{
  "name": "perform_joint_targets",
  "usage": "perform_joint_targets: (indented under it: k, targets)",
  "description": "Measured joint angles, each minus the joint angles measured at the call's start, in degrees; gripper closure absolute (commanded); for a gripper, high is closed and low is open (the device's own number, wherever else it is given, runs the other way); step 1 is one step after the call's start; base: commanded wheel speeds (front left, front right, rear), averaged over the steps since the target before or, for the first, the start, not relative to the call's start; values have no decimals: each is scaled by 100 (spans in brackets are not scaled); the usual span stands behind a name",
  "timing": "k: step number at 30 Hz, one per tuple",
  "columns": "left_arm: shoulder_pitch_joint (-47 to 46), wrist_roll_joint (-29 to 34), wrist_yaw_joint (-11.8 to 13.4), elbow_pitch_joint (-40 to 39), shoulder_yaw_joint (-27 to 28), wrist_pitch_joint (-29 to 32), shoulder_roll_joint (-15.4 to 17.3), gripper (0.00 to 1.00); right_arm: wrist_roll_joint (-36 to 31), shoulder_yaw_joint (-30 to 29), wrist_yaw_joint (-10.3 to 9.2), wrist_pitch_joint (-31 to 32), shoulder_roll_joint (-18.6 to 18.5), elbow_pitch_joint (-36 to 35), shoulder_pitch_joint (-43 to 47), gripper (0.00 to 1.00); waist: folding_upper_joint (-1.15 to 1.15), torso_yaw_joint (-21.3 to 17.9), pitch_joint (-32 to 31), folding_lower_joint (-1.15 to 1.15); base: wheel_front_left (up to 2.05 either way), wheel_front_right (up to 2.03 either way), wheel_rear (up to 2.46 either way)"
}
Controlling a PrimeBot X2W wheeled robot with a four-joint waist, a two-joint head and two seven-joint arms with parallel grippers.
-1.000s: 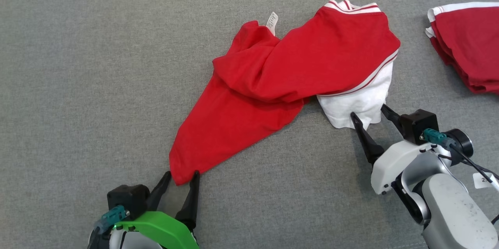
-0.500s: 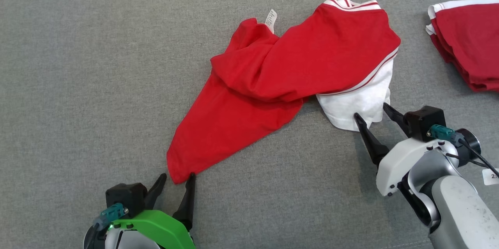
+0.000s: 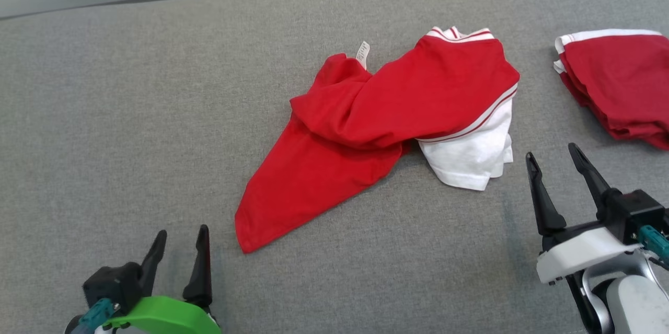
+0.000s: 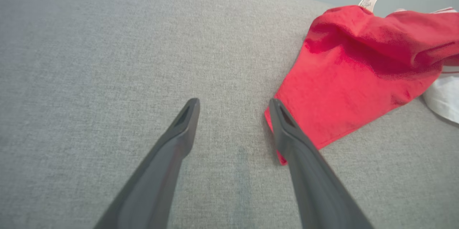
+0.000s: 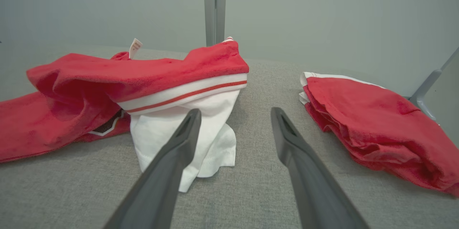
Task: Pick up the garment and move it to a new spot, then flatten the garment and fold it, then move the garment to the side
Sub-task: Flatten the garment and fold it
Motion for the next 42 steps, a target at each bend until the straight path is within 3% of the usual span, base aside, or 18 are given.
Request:
perform_joint_targets:
  k: [6, 13, 21, 27, 32, 36, 42]
  targets:
    - [122, 67, -250, 472, 303, -782, 122, 0, -75, -244, 0, -632, 267, 236, 391, 0, 0, 56, -444, 0, 0, 0, 0]
    - [392, 236, -672, 1079, 723, -1069, 88, 0, -93, -487, -1, -762, 471, 420, 748, 0, 0, 201, -968, 0, 0, 0, 0]
    - [699, 684, -1369, 1287, 1438, -1093, -330, 0, -75, -691, -1, -779, 601, 229, 1034, 0, 0, 422, -1367, 0, 0, 0, 0]
    - [723, 937, -1712, 1422, 1673, -1093, -601, 0, -78, -680, -1, -779, 600, 280, 1037, 0, 0, 494, -1380, 0, 0, 0, 0]
    - [716, 922, -1983, 1492, 1605, -1092, -859, 0, -100, -615, -1, -779, 487, 486, 969, 0, 0, 469, -1256, 0, 0, 0, 0]
    - [511, 759, -2218, 1506, 1267, -688, -1042, 0, -110, -280, 0, -780, 260, 994, 602, 0, 0, 431, -1066, 0, 0, 0, 0]
    - [361, 593, -2202, 1217, 890, 118, -1233, 0, -3, 136, -1, -520, -152, 1757, -174, 0, 0, 321, -776, 0, 0, 0, 0]
